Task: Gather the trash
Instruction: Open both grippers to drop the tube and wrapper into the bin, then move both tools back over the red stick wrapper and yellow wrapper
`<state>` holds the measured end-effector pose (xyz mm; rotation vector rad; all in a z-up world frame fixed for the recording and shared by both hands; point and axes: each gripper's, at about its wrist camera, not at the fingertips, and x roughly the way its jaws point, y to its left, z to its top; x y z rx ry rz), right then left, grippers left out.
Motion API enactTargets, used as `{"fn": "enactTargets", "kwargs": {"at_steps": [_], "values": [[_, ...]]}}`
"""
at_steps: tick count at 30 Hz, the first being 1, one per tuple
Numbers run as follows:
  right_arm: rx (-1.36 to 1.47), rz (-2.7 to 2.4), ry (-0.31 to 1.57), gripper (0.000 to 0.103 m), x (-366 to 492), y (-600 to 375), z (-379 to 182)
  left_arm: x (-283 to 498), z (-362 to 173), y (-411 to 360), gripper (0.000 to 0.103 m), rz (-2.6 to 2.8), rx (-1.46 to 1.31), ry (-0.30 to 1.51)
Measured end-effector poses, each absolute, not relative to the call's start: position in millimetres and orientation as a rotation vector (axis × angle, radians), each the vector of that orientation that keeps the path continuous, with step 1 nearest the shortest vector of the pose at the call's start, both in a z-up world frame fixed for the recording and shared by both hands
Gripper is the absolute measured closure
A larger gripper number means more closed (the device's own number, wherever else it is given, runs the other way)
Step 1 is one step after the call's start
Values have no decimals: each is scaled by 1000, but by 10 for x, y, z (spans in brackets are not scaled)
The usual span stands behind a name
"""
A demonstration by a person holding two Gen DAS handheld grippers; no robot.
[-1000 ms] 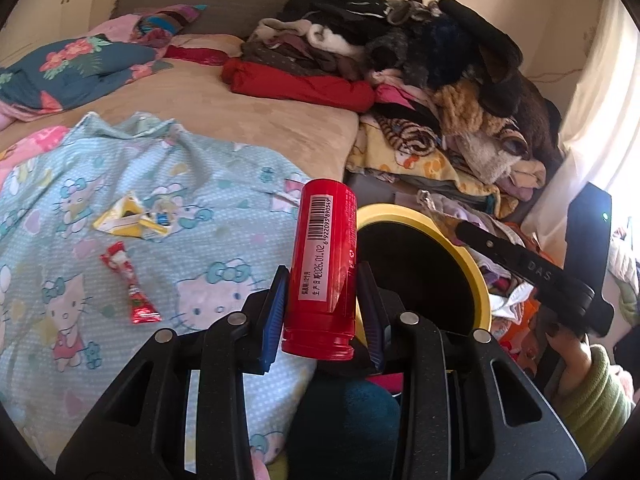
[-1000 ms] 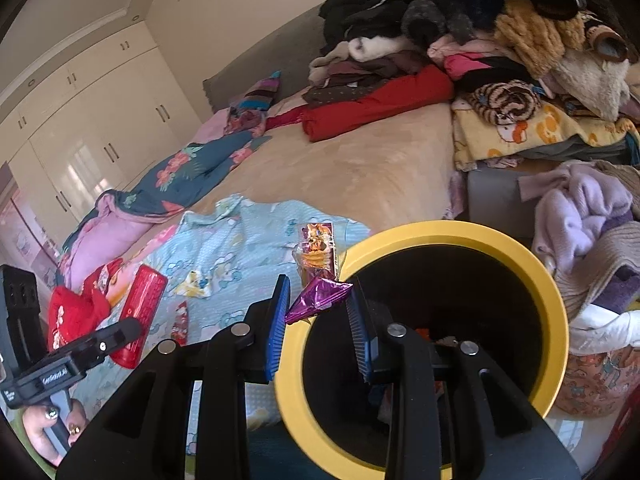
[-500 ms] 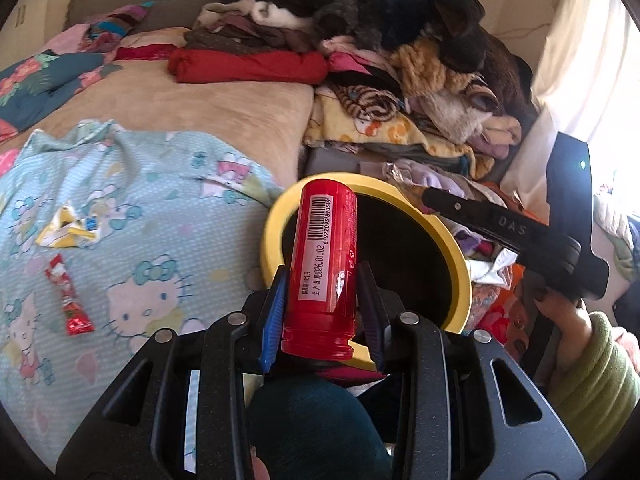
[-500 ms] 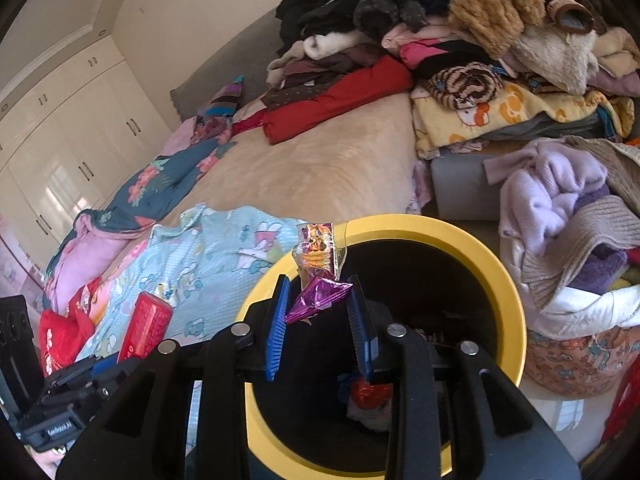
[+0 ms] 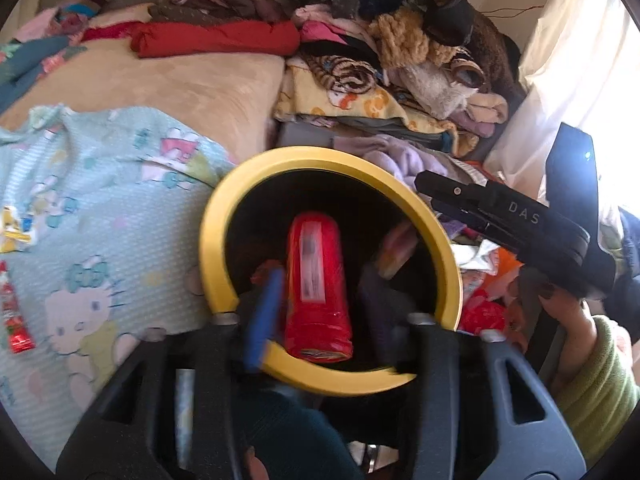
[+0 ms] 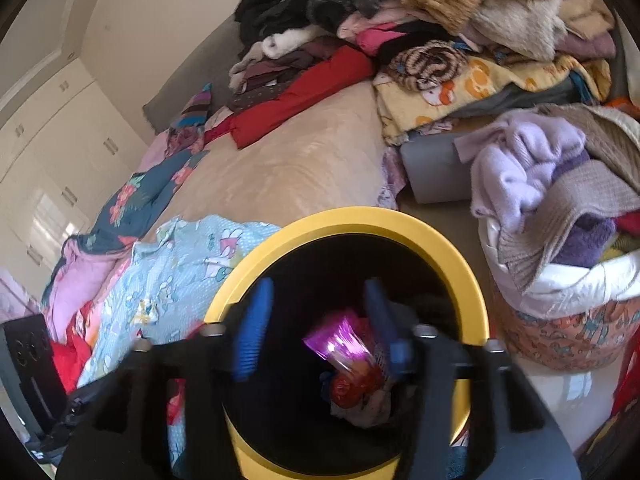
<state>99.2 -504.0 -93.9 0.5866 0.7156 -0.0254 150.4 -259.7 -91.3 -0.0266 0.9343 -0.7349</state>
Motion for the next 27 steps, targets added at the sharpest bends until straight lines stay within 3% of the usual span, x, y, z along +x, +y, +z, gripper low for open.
{"fn": "enactTargets", "kwargs": {"at_steps": [1, 3, 4, 8, 27], "values": [[589, -29, 713, 44, 988, -5052, -938, 1521, -916, -2586, 34, -726, -32, 931], [583, -30, 711, 43, 990, -5053, -929, 1525, -903, -2562, 29, -701, -34, 920], [575, -33, 705, 42, 981, -5051, -922, 1522, -891, -2542, 20, -676, -24, 911], [538, -13, 691, 39, 1001, -4926, -853, 1498, -807, -2434, 12, -622, -6, 864], [383, 149, 648, 28, 1202, -4080, -465, 1492, -578, -1617, 11, -410, -19, 732]]}}
